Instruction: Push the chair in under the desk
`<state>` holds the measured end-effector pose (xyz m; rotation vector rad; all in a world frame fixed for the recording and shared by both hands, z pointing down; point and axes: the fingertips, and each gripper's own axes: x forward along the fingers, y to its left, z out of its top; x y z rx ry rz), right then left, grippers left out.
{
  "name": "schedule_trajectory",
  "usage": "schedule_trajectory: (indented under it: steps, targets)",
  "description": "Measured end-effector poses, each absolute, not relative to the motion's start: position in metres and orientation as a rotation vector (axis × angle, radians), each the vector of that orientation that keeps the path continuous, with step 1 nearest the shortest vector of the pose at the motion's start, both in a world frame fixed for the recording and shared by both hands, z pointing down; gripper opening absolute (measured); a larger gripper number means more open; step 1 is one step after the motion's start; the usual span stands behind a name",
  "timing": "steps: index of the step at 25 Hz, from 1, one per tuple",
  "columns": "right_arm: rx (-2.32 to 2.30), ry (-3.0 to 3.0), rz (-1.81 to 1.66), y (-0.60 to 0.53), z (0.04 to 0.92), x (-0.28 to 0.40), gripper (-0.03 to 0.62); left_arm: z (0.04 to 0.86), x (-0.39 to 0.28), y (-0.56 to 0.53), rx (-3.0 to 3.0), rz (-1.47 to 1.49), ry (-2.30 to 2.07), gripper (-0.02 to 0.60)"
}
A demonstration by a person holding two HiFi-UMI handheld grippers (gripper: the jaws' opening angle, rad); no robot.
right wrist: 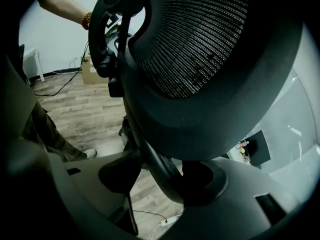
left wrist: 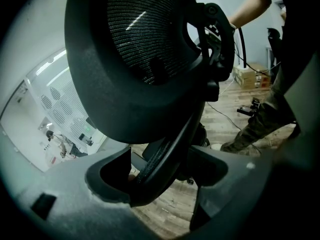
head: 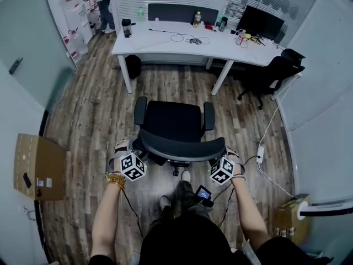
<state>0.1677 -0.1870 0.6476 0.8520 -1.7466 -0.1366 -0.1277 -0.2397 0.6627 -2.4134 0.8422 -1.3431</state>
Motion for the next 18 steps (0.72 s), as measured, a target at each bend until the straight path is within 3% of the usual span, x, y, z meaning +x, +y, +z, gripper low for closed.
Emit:
schedule_trajectory:
  steps: [18]
  targets:
    - [0.838,-1.743,-0.128,-0.23,0.65,0.177,0.253,0.668,-0.118,-0.287,-2.398,-1.413,0.83,0.348]
